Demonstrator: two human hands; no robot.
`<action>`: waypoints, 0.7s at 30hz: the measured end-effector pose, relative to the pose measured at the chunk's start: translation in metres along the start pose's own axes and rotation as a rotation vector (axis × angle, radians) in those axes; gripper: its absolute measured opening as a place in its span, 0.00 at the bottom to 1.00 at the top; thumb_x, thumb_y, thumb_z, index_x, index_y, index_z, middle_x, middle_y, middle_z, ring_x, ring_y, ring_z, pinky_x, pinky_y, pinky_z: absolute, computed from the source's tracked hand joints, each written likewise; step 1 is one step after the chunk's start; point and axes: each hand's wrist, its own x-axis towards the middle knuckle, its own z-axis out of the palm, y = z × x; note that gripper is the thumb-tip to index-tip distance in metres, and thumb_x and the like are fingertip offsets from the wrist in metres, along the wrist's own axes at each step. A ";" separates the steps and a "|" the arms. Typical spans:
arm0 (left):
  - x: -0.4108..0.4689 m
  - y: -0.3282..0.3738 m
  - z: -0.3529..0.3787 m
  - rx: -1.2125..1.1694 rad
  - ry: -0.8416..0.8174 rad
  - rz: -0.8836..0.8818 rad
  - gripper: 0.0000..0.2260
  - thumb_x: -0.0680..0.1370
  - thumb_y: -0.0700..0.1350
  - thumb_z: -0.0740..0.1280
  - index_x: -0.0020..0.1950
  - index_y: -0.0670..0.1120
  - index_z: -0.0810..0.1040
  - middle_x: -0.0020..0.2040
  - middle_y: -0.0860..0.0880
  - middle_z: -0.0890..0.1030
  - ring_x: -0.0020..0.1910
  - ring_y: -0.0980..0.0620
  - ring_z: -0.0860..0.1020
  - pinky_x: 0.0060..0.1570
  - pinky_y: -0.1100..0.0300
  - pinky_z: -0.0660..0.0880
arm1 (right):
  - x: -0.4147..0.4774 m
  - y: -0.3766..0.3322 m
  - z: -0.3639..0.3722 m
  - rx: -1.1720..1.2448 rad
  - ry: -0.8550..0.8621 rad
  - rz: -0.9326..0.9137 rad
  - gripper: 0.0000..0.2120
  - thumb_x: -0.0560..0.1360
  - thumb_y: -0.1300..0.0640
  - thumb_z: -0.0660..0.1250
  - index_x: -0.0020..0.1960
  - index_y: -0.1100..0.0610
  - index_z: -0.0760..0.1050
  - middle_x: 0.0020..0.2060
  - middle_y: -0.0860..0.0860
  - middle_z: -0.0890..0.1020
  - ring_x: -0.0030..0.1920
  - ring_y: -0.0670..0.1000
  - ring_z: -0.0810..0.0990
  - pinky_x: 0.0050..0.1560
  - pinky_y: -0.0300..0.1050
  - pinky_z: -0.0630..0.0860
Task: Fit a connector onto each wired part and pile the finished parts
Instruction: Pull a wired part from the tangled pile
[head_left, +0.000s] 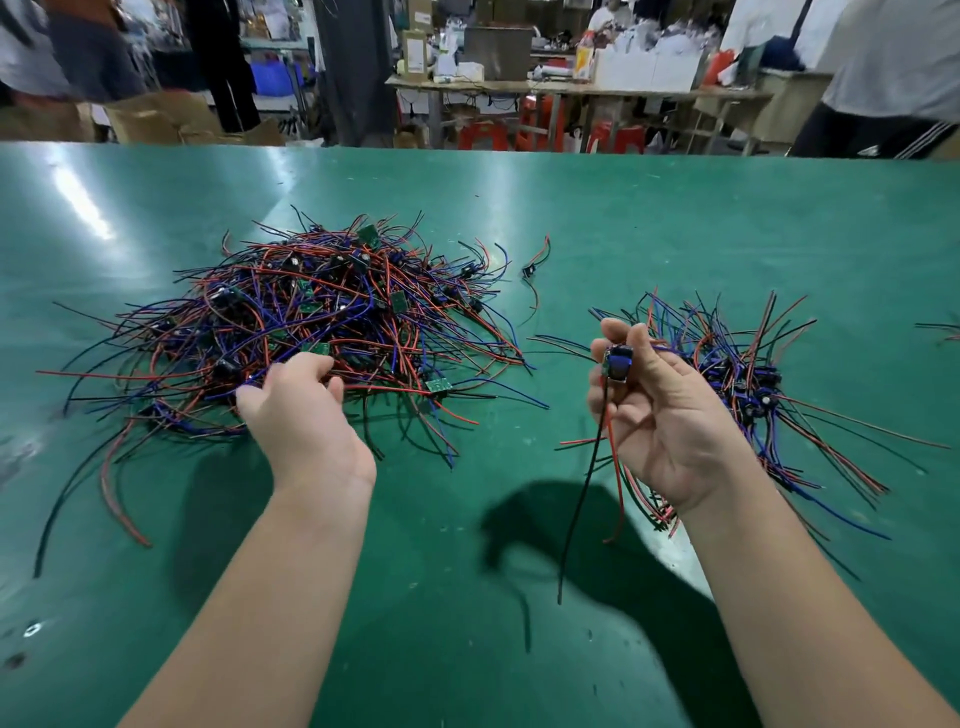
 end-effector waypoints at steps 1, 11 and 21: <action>-0.002 0.001 0.001 0.062 -0.006 0.065 0.29 0.73 0.35 0.64 0.73 0.39 0.60 0.70 0.44 0.68 0.57 0.55 0.75 0.44 0.69 0.72 | 0.000 0.000 0.001 -0.009 0.002 0.001 0.09 0.66 0.52 0.66 0.36 0.53 0.85 0.34 0.49 0.84 0.29 0.43 0.79 0.32 0.32 0.75; -0.069 -0.021 0.011 0.499 -0.921 -0.288 0.18 0.65 0.58 0.69 0.42 0.44 0.81 0.37 0.44 0.85 0.35 0.50 0.83 0.38 0.59 0.80 | -0.003 0.010 0.003 -0.192 -0.015 -0.030 0.04 0.63 0.58 0.69 0.34 0.54 0.83 0.34 0.52 0.85 0.25 0.43 0.76 0.27 0.32 0.72; -0.073 -0.022 0.008 0.397 -1.018 -0.449 0.03 0.65 0.47 0.71 0.35 0.50 0.85 0.35 0.50 0.83 0.17 0.61 0.67 0.18 0.70 0.65 | -0.003 0.014 0.002 -0.196 -0.118 -0.006 0.14 0.63 0.59 0.70 0.48 0.56 0.78 0.38 0.53 0.85 0.31 0.43 0.79 0.33 0.33 0.73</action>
